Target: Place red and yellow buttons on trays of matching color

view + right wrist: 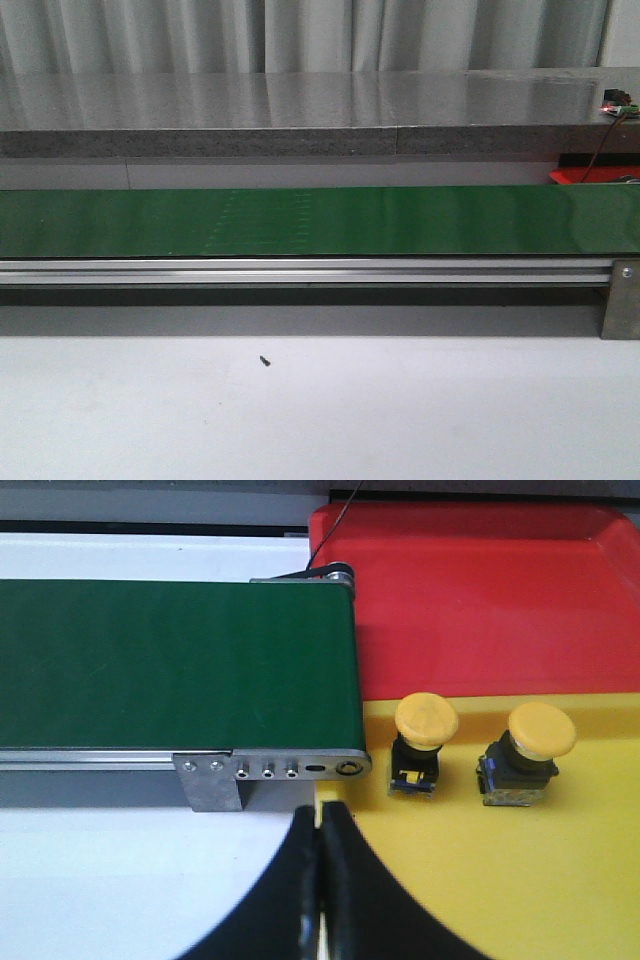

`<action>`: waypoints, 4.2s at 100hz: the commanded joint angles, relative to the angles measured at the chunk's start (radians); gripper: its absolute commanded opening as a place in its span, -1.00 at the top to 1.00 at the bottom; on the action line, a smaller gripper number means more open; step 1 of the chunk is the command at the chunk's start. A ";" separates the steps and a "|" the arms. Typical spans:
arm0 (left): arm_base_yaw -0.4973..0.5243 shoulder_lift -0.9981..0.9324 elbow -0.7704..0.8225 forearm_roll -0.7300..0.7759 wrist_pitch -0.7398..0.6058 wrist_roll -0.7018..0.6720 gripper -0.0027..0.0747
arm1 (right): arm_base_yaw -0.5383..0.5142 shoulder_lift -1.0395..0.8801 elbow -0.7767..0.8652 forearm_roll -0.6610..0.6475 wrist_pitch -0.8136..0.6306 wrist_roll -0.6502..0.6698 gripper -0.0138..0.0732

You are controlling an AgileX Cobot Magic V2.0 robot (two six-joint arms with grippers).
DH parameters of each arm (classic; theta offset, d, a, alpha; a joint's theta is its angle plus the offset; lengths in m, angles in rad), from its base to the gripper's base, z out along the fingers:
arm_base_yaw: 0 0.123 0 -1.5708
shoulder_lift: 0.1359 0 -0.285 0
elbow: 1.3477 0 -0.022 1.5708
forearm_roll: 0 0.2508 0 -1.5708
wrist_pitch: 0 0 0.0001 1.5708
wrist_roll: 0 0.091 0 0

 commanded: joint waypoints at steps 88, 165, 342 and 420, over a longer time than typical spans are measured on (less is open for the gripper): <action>-0.110 -0.053 -0.030 -0.161 -0.051 0.087 -0.64 | -0.005 0.002 -0.025 -0.008 -0.071 0.000 0.84; 0.205 -0.065 -0.030 -0.033 -0.008 0.099 -0.64 | -0.005 0.002 -0.025 -0.008 -0.071 0.000 0.84; 0.188 0.071 -0.082 0.017 -0.147 0.123 0.54 | -0.005 0.002 -0.025 -0.008 -0.071 0.000 0.84; -0.058 0.053 -0.077 0.016 -0.125 0.128 0.43 | -0.005 0.002 -0.025 -0.008 -0.071 0.000 0.84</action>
